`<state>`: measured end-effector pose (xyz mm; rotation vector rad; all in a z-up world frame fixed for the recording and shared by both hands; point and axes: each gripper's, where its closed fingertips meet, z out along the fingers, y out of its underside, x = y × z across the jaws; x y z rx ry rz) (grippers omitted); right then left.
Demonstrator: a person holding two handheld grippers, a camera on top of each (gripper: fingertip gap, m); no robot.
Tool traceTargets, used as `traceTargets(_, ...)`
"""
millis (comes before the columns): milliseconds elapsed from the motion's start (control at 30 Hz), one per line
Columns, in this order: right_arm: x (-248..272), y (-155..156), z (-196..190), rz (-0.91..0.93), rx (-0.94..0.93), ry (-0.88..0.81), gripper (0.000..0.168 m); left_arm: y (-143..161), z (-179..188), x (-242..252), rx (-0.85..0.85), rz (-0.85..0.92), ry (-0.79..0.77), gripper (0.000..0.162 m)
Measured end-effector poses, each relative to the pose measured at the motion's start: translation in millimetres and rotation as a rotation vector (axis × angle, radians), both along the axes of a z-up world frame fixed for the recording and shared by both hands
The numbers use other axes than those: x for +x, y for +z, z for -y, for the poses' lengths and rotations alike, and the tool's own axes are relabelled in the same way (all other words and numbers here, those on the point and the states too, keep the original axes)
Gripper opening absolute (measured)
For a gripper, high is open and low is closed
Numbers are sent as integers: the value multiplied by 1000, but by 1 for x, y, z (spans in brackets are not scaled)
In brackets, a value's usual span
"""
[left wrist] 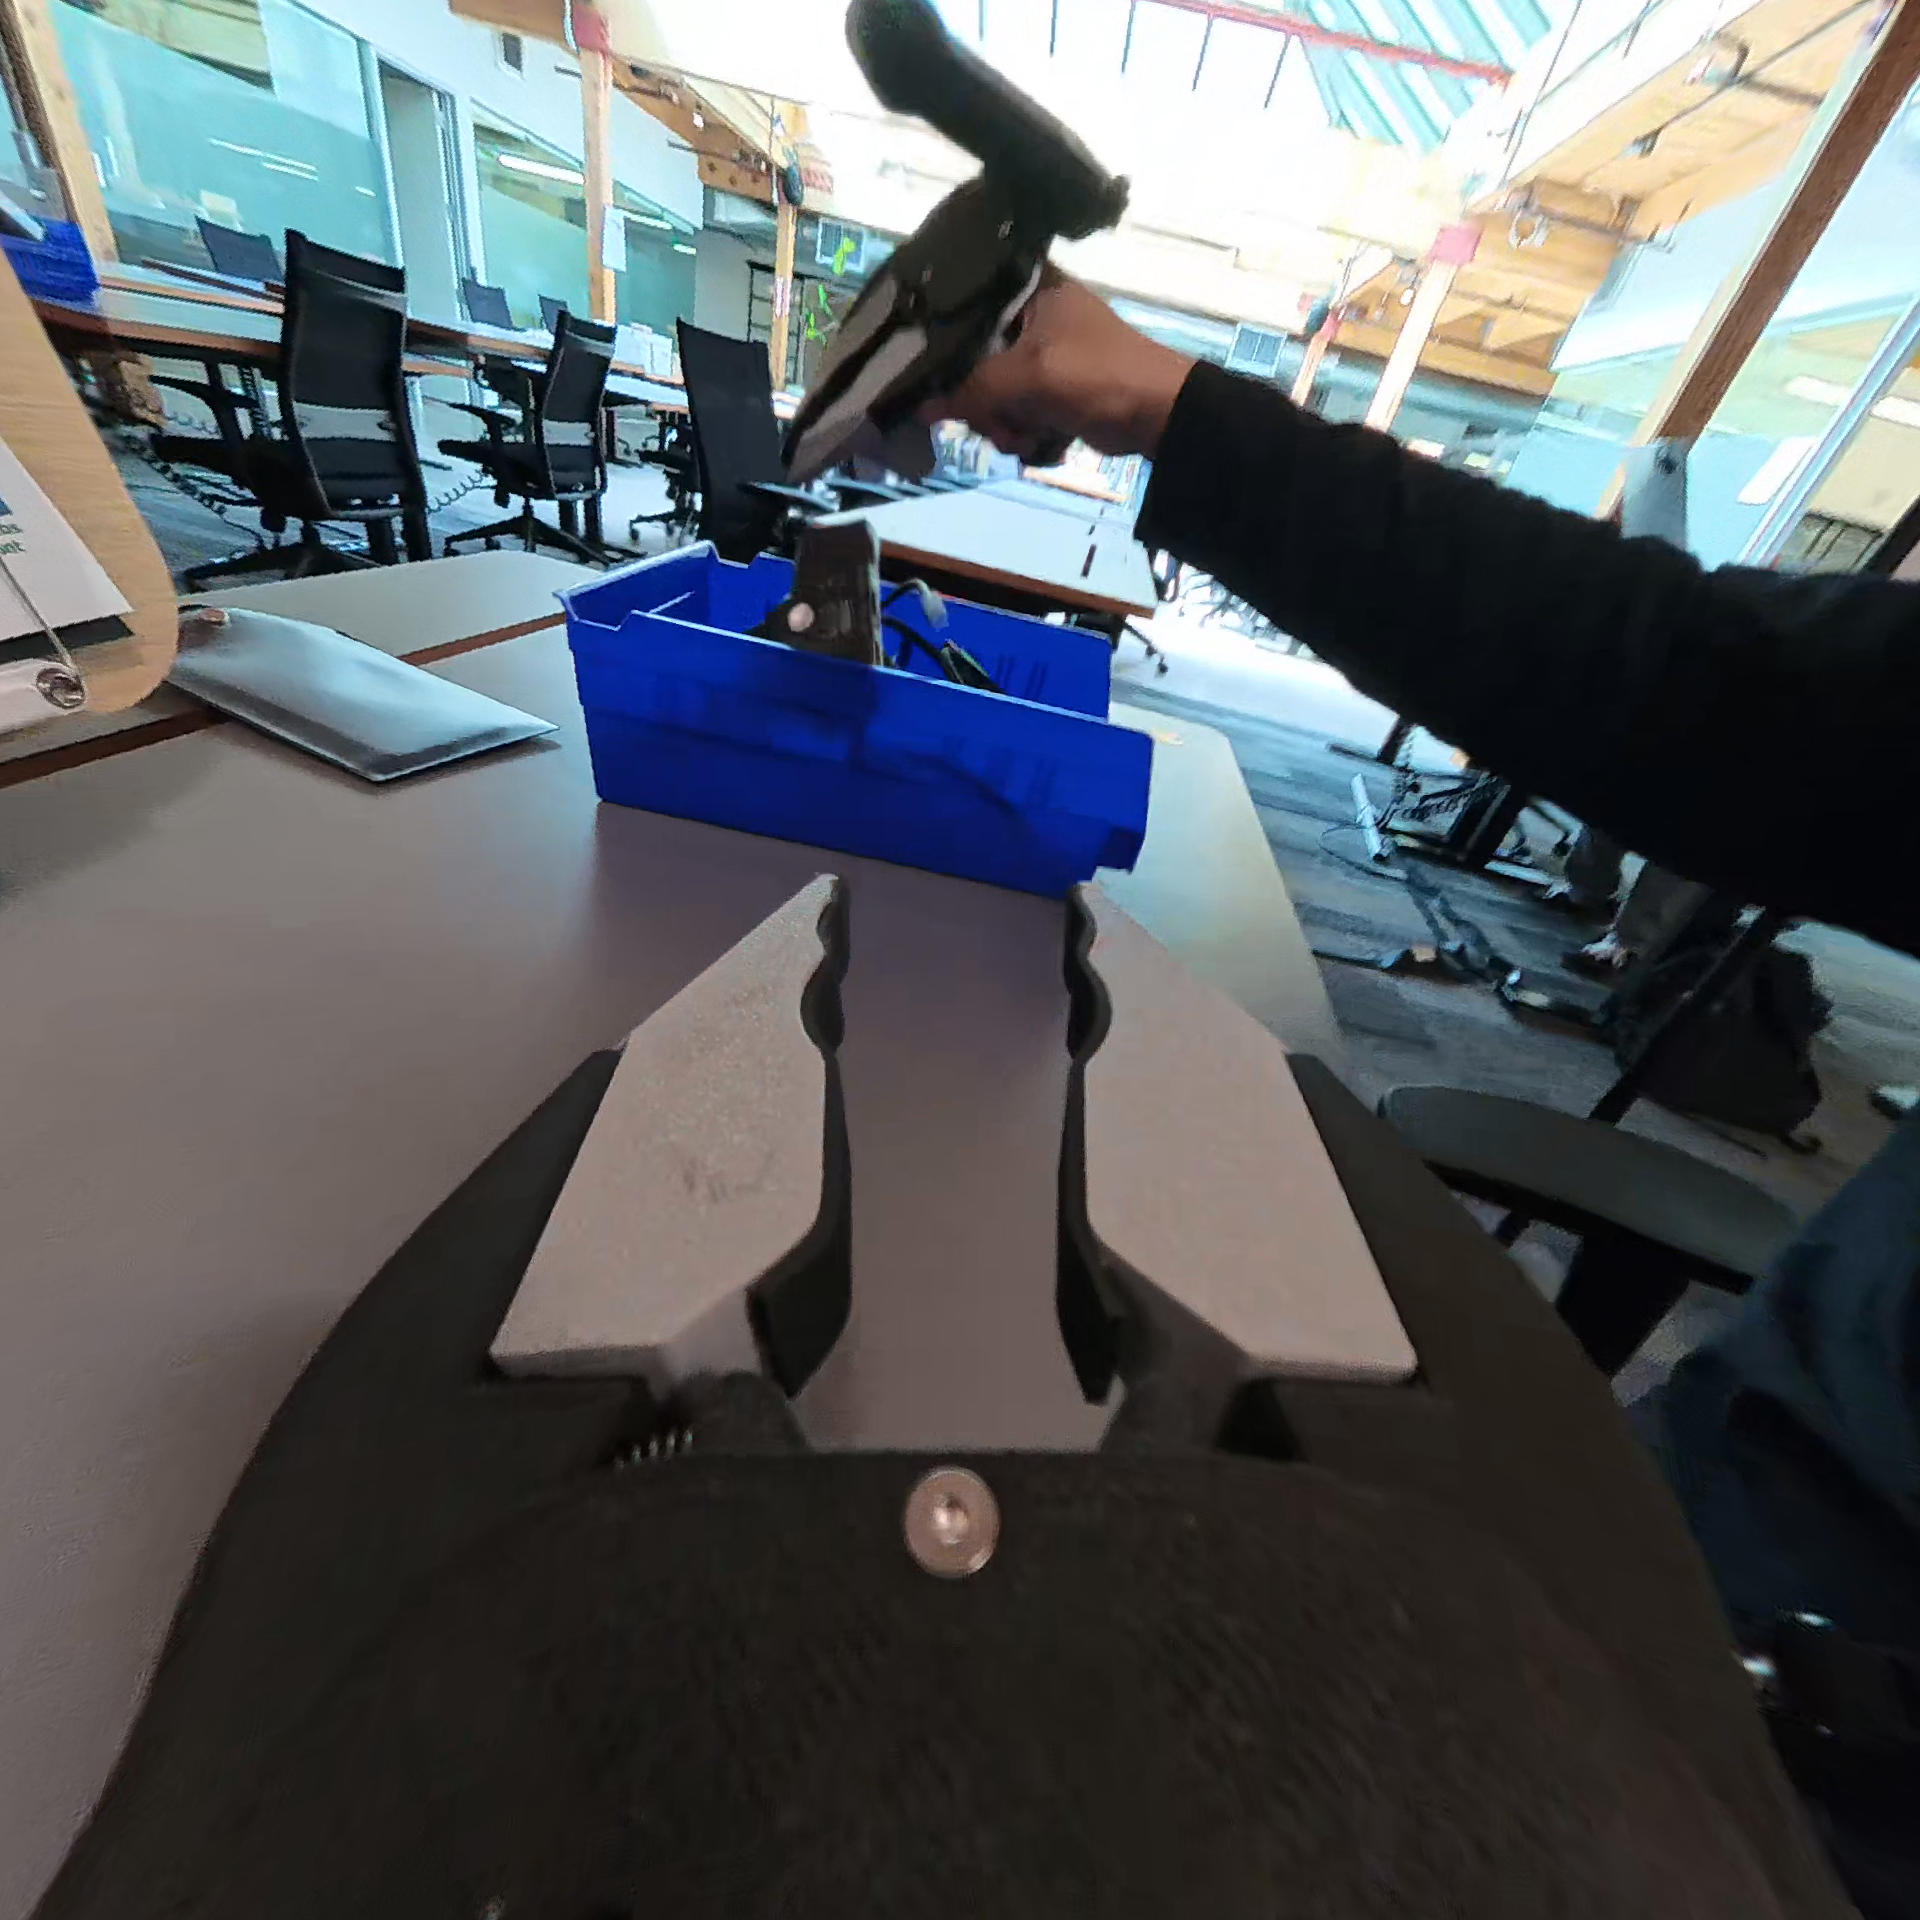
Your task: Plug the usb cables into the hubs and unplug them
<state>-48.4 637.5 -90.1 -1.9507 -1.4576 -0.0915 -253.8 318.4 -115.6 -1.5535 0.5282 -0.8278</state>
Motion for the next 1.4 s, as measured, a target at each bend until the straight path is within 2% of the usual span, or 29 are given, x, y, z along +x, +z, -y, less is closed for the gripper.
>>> traceTargets(133,3,27,25,-69,95,-24,27,-15,3,13,18,-159,-3,48)
traceTargets(267,-1,31,85,-222,141,8,32,-31,7,20,48,-325,17,58)
traceTargets(333,-8,25,126,-367,112,59,31,-38,8,18,49,-366,55,59)
traceTargets(400,-20,11,175,-539,-4,161,39,-41,16,19,-5,-332,98,59)
traceTargets(433,-24,1,200,-599,-85,213,46,-39,27,24,-26,-316,92,58)
traceTargets(500,-18,-23,226,-634,-165,209,57,-33,55,30,-13,-354,94,59)
traceTargets(567,-3,-43,233,-640,-151,145,67,-25,80,20,26,-438,183,60)
traceTargets(633,12,-53,236,-663,-125,80,77,-16,98,-12,9,-468,374,44)
traceTargets(667,18,-55,236,-686,-109,52,81,-14,108,-33,-37,-460,462,43)
traceTargets(800,42,-57,231,-723,12,-37,90,-10,153,-127,-158,-498,797,70)
traceTargets(900,45,-64,238,-722,10,-58,91,-13,185,-183,-195,-548,1008,78)
traceTargets(1033,39,-72,239,-692,3,-93,93,-31,197,-214,-245,-442,1093,84)
traceTargets(1133,34,-74,231,-652,44,-130,92,-54,186,-226,-310,-396,1101,95)
traceTargets(1233,27,-79,224,-617,53,-155,91,-63,171,-228,-334,-356,1094,98)
traceTargets(1333,21,-89,213,-583,51,-185,88,-64,159,-227,-315,-424,1086,92)
traceTargets(1400,15,-95,207,-578,45,-186,85,-64,152,-219,-299,-446,1055,71)
